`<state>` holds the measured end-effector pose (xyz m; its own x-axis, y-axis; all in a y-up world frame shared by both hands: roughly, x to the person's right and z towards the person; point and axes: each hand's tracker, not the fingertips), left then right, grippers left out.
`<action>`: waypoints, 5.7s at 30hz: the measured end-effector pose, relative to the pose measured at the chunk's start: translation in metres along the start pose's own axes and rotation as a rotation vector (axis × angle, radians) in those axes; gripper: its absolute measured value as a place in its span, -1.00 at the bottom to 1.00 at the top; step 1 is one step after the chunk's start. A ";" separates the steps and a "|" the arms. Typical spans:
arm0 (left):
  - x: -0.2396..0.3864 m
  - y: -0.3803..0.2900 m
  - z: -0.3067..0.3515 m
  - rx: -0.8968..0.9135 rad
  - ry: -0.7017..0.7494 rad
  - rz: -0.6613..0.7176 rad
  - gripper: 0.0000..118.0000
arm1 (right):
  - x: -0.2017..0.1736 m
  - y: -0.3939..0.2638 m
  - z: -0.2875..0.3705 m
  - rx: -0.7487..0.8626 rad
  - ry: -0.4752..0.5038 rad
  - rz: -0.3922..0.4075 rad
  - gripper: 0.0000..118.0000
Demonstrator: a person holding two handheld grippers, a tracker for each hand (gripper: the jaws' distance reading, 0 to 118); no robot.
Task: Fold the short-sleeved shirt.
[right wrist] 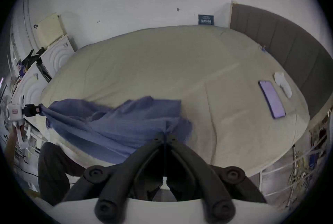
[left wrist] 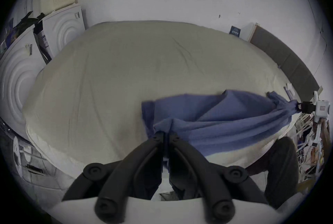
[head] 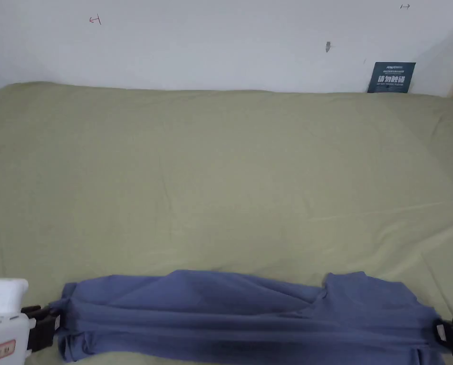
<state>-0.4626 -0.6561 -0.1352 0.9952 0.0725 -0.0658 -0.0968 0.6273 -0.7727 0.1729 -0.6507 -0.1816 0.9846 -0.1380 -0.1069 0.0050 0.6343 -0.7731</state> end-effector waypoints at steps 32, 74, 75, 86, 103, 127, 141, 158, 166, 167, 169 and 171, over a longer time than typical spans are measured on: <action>-0.070 0.016 0.009 -0.050 -0.247 0.390 -0.99 | -0.110 -0.031 0.077 0.450 -0.204 0.037 -1.00; -0.123 0.034 -0.007 -0.122 -0.503 0.608 -0.91 | -0.116 -0.022 0.082 0.428 -0.138 -0.038 -1.00; -0.118 0.037 -0.003 -0.127 -0.514 0.585 -0.91 | -0.116 -0.022 0.082 0.427 -0.137 -0.038 -1.00; 0.053 0.091 0.049 -0.090 -0.393 0.193 -0.91 | -0.105 -0.032 0.087 0.433 -0.130 -0.049 -1.00; 0.246 0.071 -0.059 -0.263 -0.593 -0.017 0.97 | -0.066 -0.058 0.092 0.382 -0.145 -0.146 -1.00; 0.221 0.016 -0.150 -0.386 -0.684 0.217 -1.00 | -0.083 -0.054 0.068 0.302 -0.110 -0.139 -1.00; 0.057 0.043 -0.032 -0.183 -0.517 0.294 -1.00 | -0.109 -0.035 0.067 0.335 -0.052 -0.073 -1.00; 0.050 0.029 -0.147 -0.330 -0.889 0.483 0.77 | -0.122 -0.029 0.064 0.308 -0.077 -0.018 -1.00; 0.068 0.020 -0.139 -0.308 -0.832 0.578 -0.83 | -0.121 -0.031 0.071 0.305 -0.084 -0.016 -1.00; 0.063 0.022 -0.130 -0.277 -0.797 0.571 -0.83 | -0.120 -0.030 0.072 0.311 -0.085 -0.015 -1.00; 0.044 0.027 -0.112 -0.274 -0.798 0.612 -0.84 | -0.118 -0.028 0.073 0.319 -0.080 -0.013 -1.00; 0.027 0.031 -0.084 -0.212 -0.767 0.629 -0.84 | -0.118 -0.026 0.073 0.334 -0.074 -0.011 -1.00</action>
<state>-0.4372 -0.7003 -0.2140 0.4794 0.8673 -0.1339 -0.5210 0.1585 -0.8387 0.0698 -0.5953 -0.1033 0.9941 -0.0988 -0.0446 0.0608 0.8487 -0.5254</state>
